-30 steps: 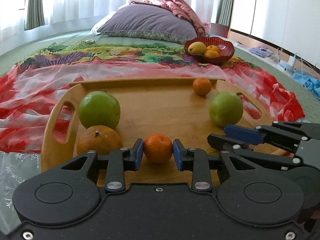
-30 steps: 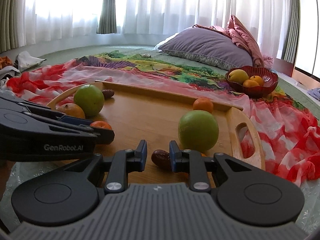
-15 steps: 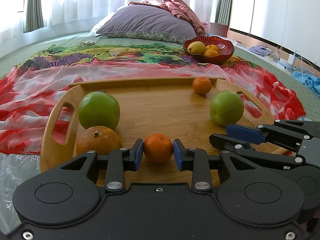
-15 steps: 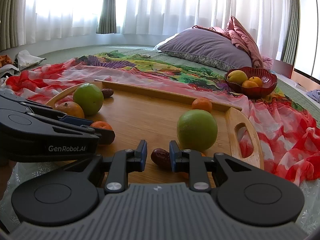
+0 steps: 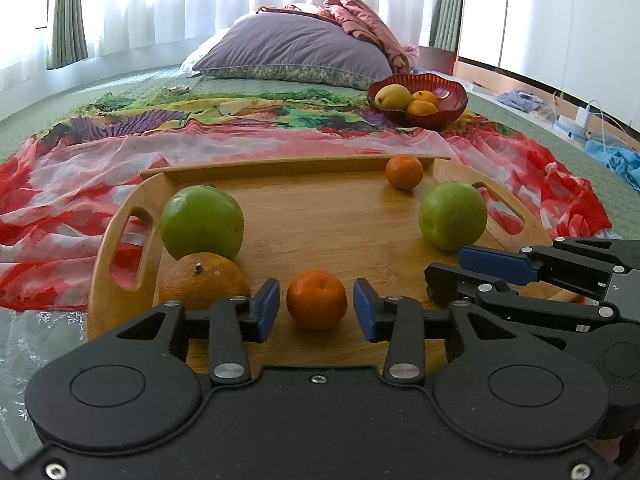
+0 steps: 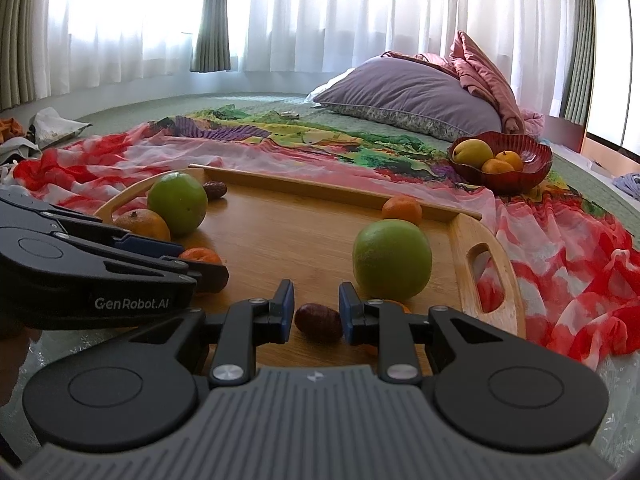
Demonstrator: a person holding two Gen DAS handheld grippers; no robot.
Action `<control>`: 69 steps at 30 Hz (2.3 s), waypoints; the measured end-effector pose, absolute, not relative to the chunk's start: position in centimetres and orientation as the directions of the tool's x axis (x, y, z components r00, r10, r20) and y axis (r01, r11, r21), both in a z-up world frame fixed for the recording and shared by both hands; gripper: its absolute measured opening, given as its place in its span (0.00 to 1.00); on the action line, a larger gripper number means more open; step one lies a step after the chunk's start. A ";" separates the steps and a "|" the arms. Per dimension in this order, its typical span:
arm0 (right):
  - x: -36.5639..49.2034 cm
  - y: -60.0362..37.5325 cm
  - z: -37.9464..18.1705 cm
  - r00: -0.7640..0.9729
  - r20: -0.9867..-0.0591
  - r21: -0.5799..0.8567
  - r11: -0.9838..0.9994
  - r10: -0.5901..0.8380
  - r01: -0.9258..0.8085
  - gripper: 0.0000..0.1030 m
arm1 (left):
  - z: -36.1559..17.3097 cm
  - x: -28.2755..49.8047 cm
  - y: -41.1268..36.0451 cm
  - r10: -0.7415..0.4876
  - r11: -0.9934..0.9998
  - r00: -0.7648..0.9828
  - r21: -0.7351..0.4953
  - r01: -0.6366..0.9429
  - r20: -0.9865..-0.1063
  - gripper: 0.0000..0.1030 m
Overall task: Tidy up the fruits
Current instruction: 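Carry the tangerine and date onto the tray and open both tools, then withdraw both open tools back from the tray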
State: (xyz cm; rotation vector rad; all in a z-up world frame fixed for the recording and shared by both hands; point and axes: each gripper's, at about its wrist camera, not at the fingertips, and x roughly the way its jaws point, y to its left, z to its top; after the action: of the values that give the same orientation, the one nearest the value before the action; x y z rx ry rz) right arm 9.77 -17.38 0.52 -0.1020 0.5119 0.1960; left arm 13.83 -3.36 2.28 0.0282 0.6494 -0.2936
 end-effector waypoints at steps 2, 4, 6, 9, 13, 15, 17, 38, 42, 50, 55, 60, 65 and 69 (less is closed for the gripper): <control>9.6 -17.4 0.7 0.856 -0.491 -0.046 0.976 0.163 -0.212 0.32 | 2.4 13.6 -3.1 -0.255 0.959 0.759 -0.060 0.275 -0.599 0.41; 9.4 -17.4 0.8 0.858 -0.486 -0.047 0.976 0.164 -0.213 0.32 | 2.6 13.4 -2.9 -0.252 0.960 0.762 -0.054 0.274 -0.597 0.43; 9.2 -17.5 1.0 0.862 -0.480 -0.047 0.976 0.165 -0.213 0.32 | 2.8 13.1 -2.6 -0.250 0.961 0.766 -0.053 0.273 -0.593 0.46; 9.0 -17.6 1.4 0.866 -0.472 -0.043 0.977 0.163 -0.207 0.32 | 3.3 12.8 -2.4 -0.256 0.961 0.769 -0.065 0.270 -0.586 0.50; 8.6 -17.9 1.9 0.874 -0.461 -0.035 0.981 0.154 -0.192 0.43 | 4.1 12.2 -2.2 -0.259 0.962 0.780 -0.076 0.263 -0.569 0.58; 8.3 -18.0 2.2 0.879 -0.453 -0.037 0.982 0.147 -0.184 0.46 | 4.7 11.8 -2.1 -0.251 0.964 0.794 -0.066 0.258 -0.554 0.63; 8.0 -18.1 2.5 0.885 -0.445 -0.037 0.984 0.139 -0.174 0.48 | 5.2 11.4 -2.1 -0.244 0.965 0.805 -0.055 0.256 -0.541 0.70; 5.7 -19.7 3.8 0.911 -0.402 0.002 0.996 0.087 -0.094 0.86 | 6.3 8.6 -0.5 -0.200 0.979 0.826 -0.065 0.195 -0.527 0.97; 5.2 -19.7 3.3 0.909 -0.410 0.008 0.996 0.082 -0.086 0.87 | 5.6 8.0 0.0 -0.187 0.982 0.820 -0.073 0.176 -0.540 0.98; 4.2 -19.5 1.9 0.898 -0.435 0.013 0.997 0.069 -0.071 0.89 | 4.0 6.9 0.7 -0.139 0.990 0.809 -0.053 0.133 -0.571 1.00; 3.6 -19.4 0.8 0.886 -0.459 0.015 0.998 0.067 -0.068 0.90 | 3.0 6.4 1.0 -0.118 0.993 0.799 -0.045 0.113 -0.590 1.00; 3.2 -19.4 -0.2 0.874 -0.483 0.018 0.998 0.061 -0.060 0.91 | 2.1 6.2 1.0 -0.094 0.994 0.791 -0.021 0.103 -0.604 1.00; 3.3 -19.4 -1.1 0.859 -0.509 0.017 0.998 0.060 -0.059 0.94 | 1.0 6.3 0.8 -0.073 0.996 0.777 -0.001 0.093 -0.626 1.00; 3.6 -19.2 -1.9 0.845 -0.532 0.005 0.998 0.052 -0.058 0.96 | 0.1 6.6 0.6 -0.042 0.997 0.768 0.025 0.075 -0.639 1.00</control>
State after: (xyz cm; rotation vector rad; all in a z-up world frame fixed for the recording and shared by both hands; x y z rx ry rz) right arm 3.64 -19.21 -1.87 -0.0110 0.5613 0.0576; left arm 6.56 0.61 0.13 0.0496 0.6921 -0.0638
